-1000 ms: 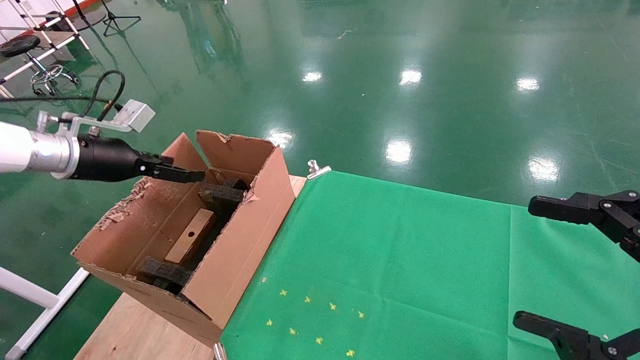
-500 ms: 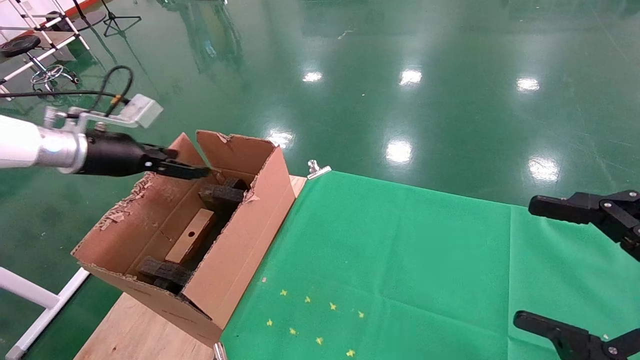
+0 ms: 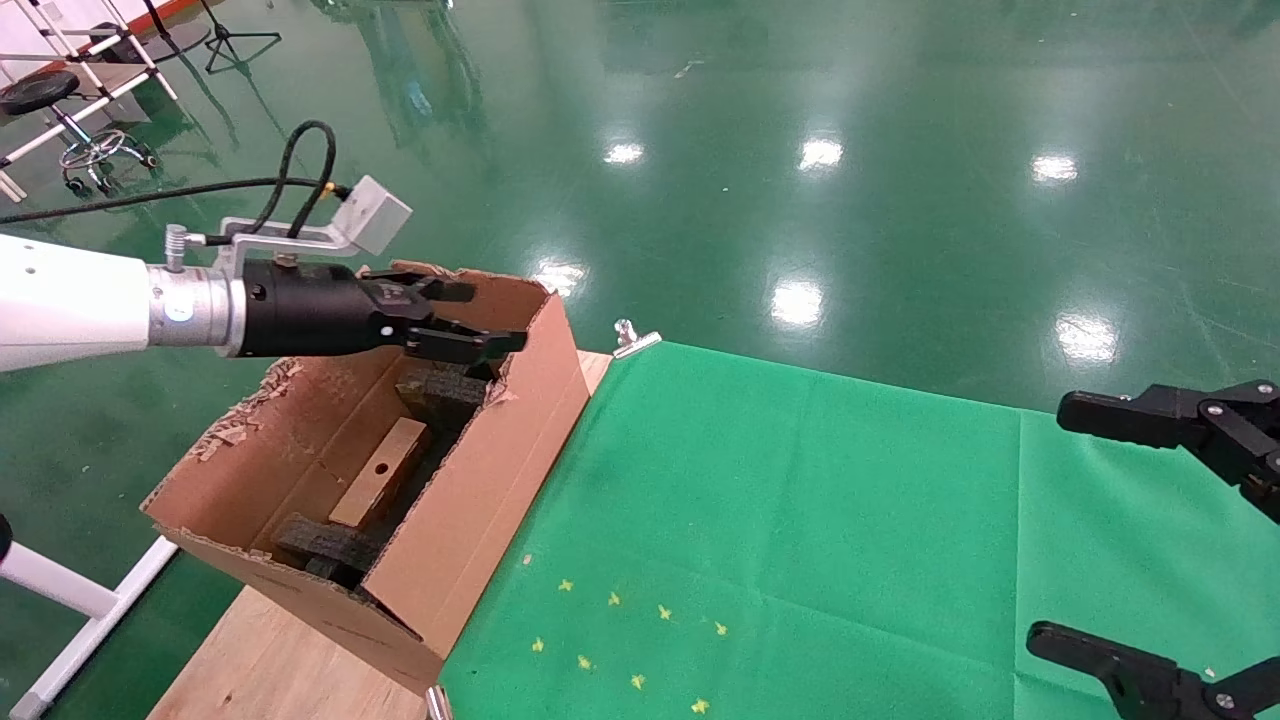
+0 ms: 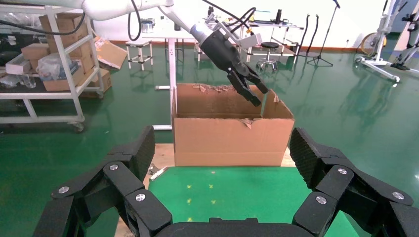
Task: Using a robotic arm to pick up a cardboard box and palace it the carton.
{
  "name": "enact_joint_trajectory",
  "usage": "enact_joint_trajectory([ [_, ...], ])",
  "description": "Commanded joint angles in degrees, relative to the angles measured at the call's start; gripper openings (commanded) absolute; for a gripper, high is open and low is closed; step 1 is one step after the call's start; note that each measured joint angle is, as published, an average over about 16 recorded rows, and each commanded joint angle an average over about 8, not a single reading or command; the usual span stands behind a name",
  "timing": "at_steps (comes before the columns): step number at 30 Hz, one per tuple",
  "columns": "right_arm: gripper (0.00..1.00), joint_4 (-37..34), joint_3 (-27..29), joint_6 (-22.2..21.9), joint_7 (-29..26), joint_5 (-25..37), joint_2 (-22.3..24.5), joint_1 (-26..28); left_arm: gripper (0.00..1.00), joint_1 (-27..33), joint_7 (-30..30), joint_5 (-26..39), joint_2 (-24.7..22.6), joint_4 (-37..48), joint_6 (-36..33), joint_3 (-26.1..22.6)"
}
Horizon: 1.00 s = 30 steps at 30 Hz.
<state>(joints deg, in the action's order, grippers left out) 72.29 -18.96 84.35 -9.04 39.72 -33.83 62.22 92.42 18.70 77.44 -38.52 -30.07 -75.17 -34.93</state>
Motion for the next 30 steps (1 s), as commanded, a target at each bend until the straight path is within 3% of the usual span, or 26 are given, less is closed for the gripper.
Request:
enact_joint_trajectory([
  [1, 1.0, 0.0, 0.0, 0.0, 0.0, 0.0, 0.0, 0.0, 1.0, -1.5, -0.4, -1.8, 0.2, -2.2, -0.5, 0.9],
  [30, 1.0, 0.0, 0.0, 0.0, 0.0, 0.0, 0.0, 0.0, 1.0, -24.0, -6.2, -27.6, 2.7, -33.8, -8.2, 14.7],
])
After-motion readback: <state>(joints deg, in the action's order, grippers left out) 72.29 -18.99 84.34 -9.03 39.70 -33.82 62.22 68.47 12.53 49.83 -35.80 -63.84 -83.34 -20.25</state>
